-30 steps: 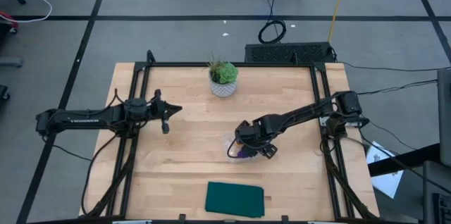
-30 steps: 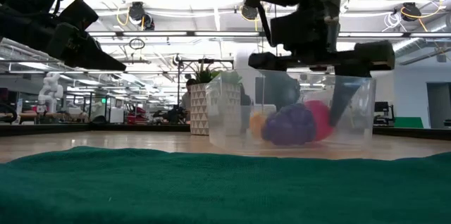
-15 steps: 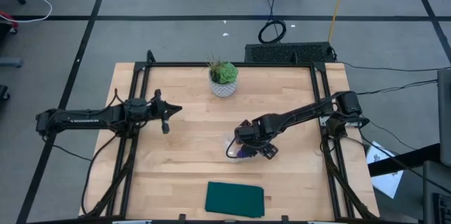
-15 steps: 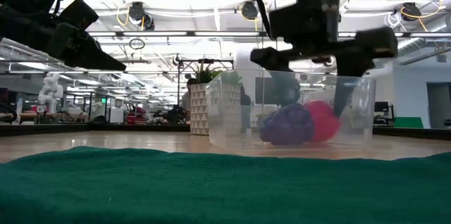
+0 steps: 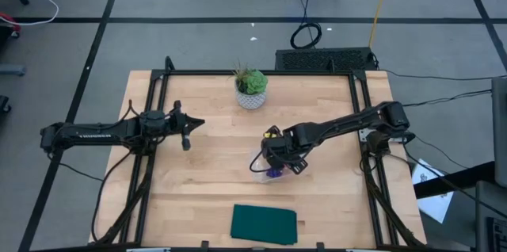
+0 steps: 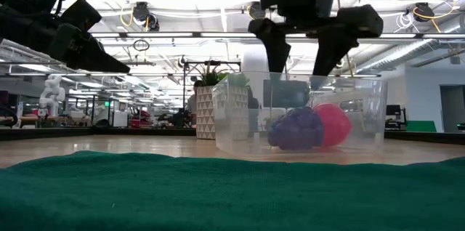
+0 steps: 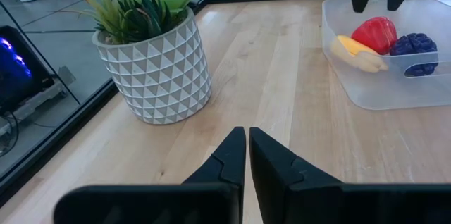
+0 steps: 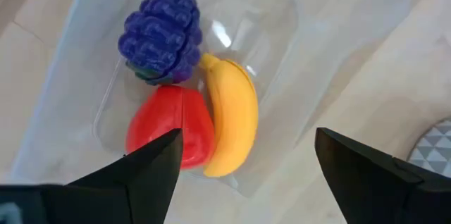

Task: Pick and placing Produce into tupperware
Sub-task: Adjust the transparent bin

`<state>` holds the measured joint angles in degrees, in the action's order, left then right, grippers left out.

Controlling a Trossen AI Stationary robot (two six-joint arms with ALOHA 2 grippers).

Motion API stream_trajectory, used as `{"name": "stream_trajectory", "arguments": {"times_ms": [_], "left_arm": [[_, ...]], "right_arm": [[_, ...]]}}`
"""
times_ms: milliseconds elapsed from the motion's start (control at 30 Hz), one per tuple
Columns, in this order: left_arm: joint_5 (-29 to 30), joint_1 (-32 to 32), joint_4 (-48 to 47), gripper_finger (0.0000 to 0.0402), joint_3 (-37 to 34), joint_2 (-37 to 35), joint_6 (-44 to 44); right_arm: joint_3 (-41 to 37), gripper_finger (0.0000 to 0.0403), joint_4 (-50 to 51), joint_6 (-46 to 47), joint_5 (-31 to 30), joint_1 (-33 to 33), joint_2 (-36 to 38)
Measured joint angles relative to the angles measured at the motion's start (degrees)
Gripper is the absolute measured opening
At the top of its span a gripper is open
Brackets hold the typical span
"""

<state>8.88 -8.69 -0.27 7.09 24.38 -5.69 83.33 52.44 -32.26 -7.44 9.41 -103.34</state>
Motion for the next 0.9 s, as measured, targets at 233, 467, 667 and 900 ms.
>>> {"name": "stream_trajectory", "arguments": {"times_ms": [233, 467, 667, 900], "left_arm": [[-0.28, -0.01, 0.02, 0.0026, 0.0, -0.01, 0.33], [-0.38, 0.0, 0.06, 0.0026, 0.0, 0.0, 1.39], [-1.73, 0.0, 0.39, 0.0026, 0.0, 0.0, 1.52], [-1.75, 0.0, 0.45, 0.0026, 0.0, 0.0, 1.52]], "right_arm": [[0.0, 0.0309, -0.8, 3.53, -0.05, -0.33, 4.79], [-2.63, 0.0308, -4.61, 6.62, -0.05, -0.28, 10.77], [-8.66, 0.0308, -10.27, 7.84, -0.24, -0.33, 16.29], [-12.46, 0.0308, -12.48, 7.97, -0.26, -0.33, 17.58]]}}
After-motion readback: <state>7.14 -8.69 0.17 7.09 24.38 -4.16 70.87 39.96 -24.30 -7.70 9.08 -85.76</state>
